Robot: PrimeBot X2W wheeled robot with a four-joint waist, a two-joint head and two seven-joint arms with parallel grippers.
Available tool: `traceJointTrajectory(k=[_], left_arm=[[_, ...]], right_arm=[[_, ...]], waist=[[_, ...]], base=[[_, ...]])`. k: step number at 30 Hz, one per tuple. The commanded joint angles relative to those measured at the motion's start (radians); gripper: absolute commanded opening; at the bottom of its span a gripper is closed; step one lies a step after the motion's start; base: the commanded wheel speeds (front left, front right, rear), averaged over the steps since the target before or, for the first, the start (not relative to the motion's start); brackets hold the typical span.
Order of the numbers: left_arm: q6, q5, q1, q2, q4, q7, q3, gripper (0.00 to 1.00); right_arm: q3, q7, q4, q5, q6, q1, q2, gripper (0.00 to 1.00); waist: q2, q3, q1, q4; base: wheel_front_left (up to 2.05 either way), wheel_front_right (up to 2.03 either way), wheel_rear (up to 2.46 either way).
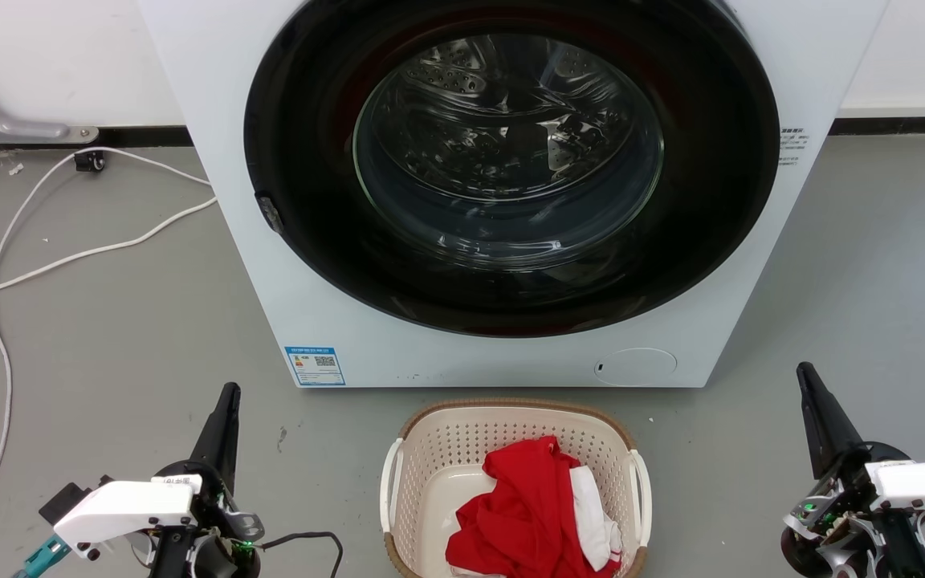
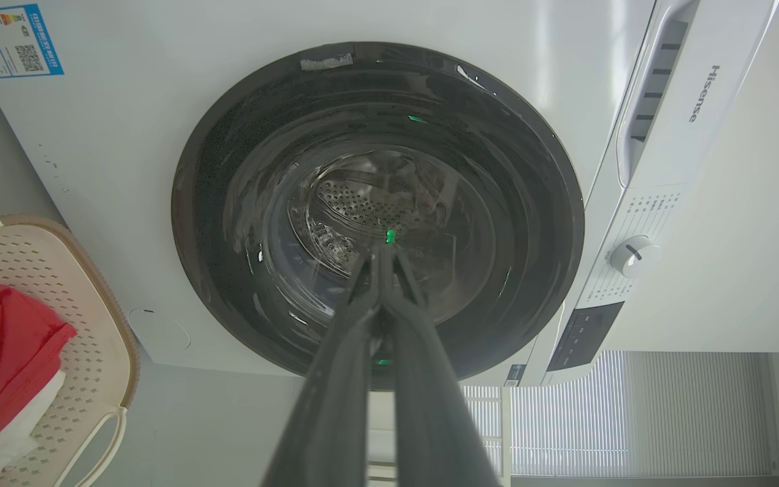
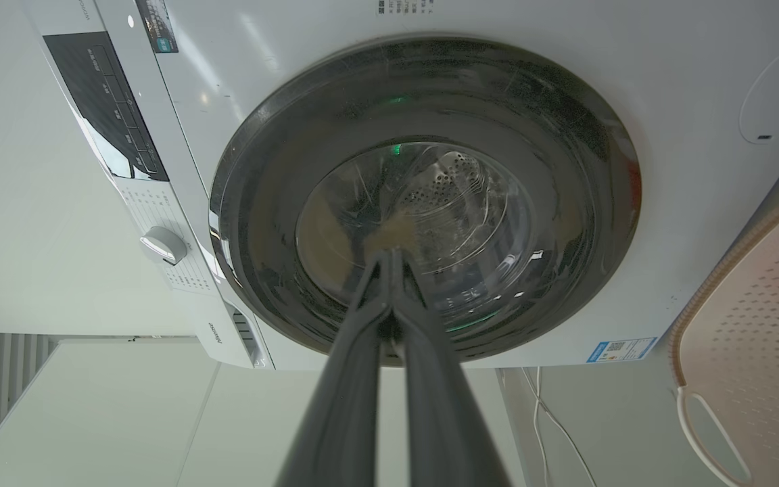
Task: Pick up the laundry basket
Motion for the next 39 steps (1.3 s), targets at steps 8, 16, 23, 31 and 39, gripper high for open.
traceJointTrajectory(k=[8,16,23,31,39], left_arm=[[-0.003,0.007,-0.010,-0.003,0.002,0.004,0.005,0.00],[-0.003,0.009,-0.010,-0.004,0.002,0.006,0.007,0.00],[0.000,0.009,-0.002,-0.005,0.007,-0.019,-0.023,1.00],[0.000,0.073,-0.016,-0.005,0.003,-0.056,-0.056,1.00],[0.000,0.241,-0.017,-0.006,-0.019,-0.091,-0.063,1.00]], right_arm=[[-0.003,0.003,0.001,-0.009,0.000,-0.013,0.005,0.00],[-0.004,0.004,0.002,-0.008,0.000,-0.013,0.006,0.00],[0.005,-0.015,0.002,-0.012,0.000,0.008,0.003,1.00],[0.030,-0.055,0.002,-0.076,0.000,0.006,-0.010,1.00],[0.029,-0.092,-0.024,-0.266,0.000,0.005,-0.014,1.00]], waist=[[0.0000,0.000,0.0000,0.000],[0.0000,0.000,0.0000,0.000],[0.0000,0.001,0.0000,0.000],[0.0000,0.002,0.0000,0.000],[0.0000,0.003,0.0000,0.002]], base=[[0.00,0.00,0.00],[0.00,0.00,0.00],[0.00,0.00,0.00],[0.00,0.00,0.00],[0.00,0.00,0.00]])
